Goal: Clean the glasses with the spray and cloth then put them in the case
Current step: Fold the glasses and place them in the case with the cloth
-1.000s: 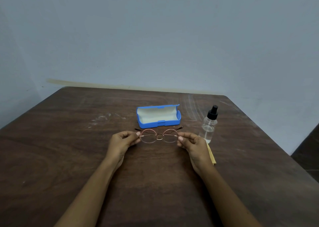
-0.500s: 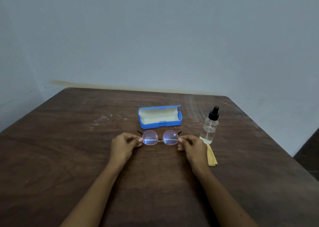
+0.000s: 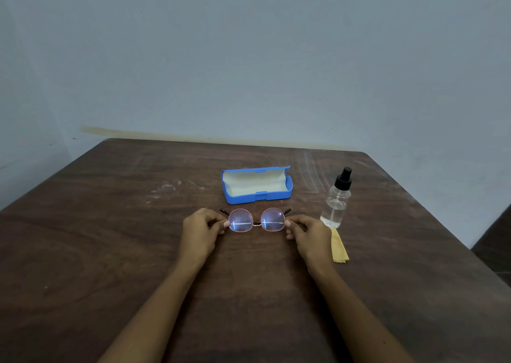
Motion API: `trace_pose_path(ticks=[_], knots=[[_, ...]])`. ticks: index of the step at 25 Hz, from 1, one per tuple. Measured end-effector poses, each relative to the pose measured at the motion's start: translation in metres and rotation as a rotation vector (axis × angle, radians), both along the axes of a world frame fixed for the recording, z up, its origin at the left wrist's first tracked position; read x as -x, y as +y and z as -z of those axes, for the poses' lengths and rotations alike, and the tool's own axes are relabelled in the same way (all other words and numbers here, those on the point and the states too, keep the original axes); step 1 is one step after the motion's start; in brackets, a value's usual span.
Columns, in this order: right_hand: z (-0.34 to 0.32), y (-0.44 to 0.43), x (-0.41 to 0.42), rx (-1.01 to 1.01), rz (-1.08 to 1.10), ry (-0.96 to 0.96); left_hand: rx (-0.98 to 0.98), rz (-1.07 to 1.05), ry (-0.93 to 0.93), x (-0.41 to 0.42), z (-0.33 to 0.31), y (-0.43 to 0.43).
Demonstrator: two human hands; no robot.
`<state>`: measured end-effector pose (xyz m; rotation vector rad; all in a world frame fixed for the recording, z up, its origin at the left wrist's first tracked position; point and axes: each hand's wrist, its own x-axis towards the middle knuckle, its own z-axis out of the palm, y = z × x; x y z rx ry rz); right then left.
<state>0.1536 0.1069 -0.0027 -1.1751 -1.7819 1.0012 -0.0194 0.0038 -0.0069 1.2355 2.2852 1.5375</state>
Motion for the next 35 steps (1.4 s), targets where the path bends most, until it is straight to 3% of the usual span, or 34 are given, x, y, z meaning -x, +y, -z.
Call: trace_pose_path(ticks=[21,24,28,35], knots=[[0.002,-0.003,-0.003,-0.095,0.017,-0.048,-0.007,-0.008,0.065,-0.001,0.003,-0.001],[0.001,-0.007,-0.003,-0.237,0.028,-0.101,-0.044,-0.073,0.071,-0.004,0.002,-0.004],[-0.001,-0.019,-0.002,-0.463,-0.007,-0.148,-0.116,-0.123,0.233,-0.014,-0.002,-0.008],[-0.011,-0.021,-0.018,-0.666,0.121,-0.124,-0.272,0.151,0.327,-0.063,-0.013,0.007]])
